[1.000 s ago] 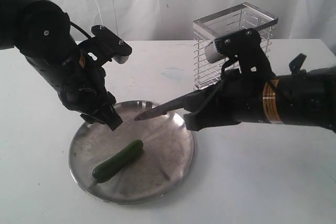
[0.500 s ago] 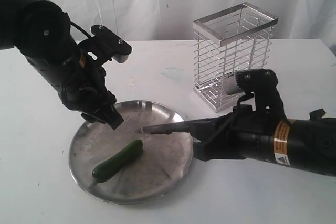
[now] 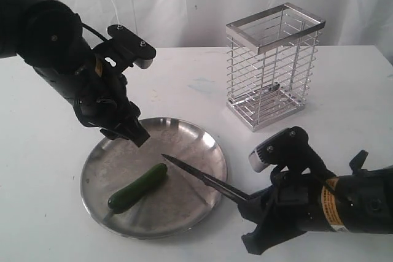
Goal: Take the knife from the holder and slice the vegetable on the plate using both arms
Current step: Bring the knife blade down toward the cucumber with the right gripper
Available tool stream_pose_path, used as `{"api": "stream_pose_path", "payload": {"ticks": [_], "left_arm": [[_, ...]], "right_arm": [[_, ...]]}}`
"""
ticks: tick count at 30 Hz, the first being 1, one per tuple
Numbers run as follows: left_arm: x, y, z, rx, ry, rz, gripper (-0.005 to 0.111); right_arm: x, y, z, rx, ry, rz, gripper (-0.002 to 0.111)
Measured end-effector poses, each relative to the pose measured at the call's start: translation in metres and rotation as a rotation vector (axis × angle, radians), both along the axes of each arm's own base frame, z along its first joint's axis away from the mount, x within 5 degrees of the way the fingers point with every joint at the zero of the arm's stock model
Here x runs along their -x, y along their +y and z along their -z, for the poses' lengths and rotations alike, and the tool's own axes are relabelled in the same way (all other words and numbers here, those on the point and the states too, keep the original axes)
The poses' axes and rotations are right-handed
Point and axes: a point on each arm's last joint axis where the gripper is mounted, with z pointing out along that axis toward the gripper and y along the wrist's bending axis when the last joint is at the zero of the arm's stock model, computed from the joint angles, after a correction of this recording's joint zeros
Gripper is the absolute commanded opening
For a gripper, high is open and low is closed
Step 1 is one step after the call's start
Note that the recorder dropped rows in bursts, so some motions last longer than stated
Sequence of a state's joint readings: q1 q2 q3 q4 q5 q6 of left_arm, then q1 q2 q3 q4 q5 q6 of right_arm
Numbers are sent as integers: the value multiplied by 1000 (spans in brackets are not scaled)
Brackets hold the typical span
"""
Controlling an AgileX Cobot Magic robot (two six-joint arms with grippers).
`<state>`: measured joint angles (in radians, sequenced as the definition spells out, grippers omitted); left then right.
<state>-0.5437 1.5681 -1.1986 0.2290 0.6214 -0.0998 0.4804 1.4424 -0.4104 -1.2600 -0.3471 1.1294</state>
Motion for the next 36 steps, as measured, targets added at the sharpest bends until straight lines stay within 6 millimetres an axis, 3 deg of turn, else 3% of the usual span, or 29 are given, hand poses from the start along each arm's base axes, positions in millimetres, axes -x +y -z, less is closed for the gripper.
{"api": "stream_pose_path", "payload": {"ticks": [3, 10, 24, 36], "left_arm": [[0, 0, 0, 1, -2, 0, 54], [0, 0, 0, 1, -2, 0, 54], [0, 0, 0, 3, -1, 0, 54], [2, 1, 1, -12, 21, -4, 54]], "right_arm": [[-1, 1, 16, 31, 63, -5, 0], [-1, 2, 25, 40, 103, -15, 0], [-8, 7, 25, 40, 92, -40, 0], [-10, 11, 10, -55, 68, -5, 0]]}}
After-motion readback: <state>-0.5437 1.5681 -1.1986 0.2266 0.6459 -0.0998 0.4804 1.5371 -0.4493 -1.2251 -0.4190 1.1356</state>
